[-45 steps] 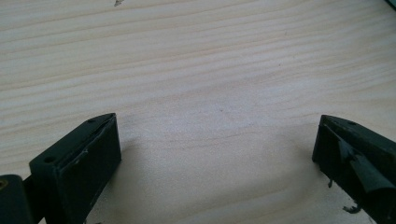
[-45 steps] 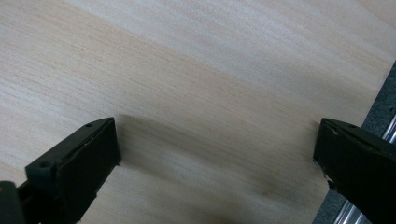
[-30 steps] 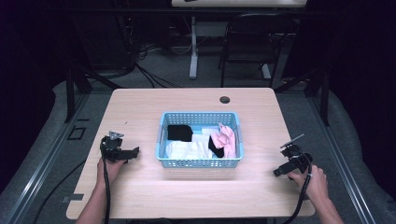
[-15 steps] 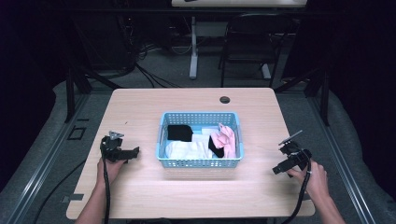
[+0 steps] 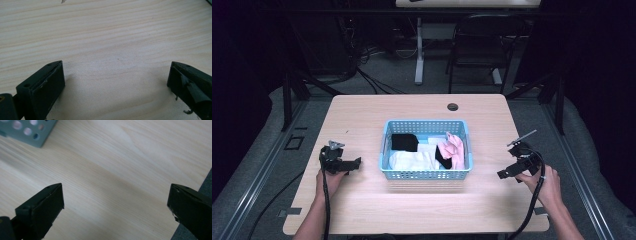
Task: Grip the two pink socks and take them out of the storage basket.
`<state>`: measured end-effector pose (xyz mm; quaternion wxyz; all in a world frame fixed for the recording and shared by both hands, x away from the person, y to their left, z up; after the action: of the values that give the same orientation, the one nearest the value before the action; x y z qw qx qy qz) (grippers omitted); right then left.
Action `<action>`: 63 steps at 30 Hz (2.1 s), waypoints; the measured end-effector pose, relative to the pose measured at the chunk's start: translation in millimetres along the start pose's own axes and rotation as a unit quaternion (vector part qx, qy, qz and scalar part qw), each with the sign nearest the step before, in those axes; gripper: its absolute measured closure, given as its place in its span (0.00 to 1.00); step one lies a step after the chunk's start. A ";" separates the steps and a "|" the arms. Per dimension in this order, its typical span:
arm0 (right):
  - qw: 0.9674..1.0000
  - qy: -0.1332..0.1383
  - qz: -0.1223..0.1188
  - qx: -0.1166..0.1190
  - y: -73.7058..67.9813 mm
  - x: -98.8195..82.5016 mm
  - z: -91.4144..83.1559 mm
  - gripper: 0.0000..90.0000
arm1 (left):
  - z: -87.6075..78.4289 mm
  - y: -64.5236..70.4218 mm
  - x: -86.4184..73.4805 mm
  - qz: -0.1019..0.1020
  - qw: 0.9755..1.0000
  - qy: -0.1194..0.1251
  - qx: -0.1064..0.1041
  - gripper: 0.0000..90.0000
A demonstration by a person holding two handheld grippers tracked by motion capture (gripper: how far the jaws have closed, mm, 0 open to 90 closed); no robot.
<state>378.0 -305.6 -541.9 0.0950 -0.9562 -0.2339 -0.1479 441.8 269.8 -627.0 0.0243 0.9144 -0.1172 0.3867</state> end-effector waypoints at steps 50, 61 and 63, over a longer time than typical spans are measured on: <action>0.993 -0.027 -0.099 0.055 -121.8 158.2 45.9 0.32 | 0.0 0.1 0.0 0.000 1.000 0.000 0.000 0.01; 0.991 -0.072 -0.109 0.011 -126.1 162.1 77.4 0.32 | 0.0 0.1 0.0 0.000 1.000 0.000 0.000 0.01; 0.991 -0.074 -0.107 0.009 -126.5 161.7 84.5 0.33 | 0.0 0.1 0.0 0.000 1.000 0.000 0.000 0.01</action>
<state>475.0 -106.2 -554.1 0.0697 -0.9332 -0.3424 -0.0836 441.8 269.7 -626.9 0.0246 0.9144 -0.1173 0.3866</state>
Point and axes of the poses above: each handheld gripper's, and its own axes: z roughly forward along the jaws, x roughly out of its top, y roughly to its right, the point moved 5 cm from there along z, roughly forward along the jaws, and after that the axes turned 4 degrees about x, right-handed, at the moved point
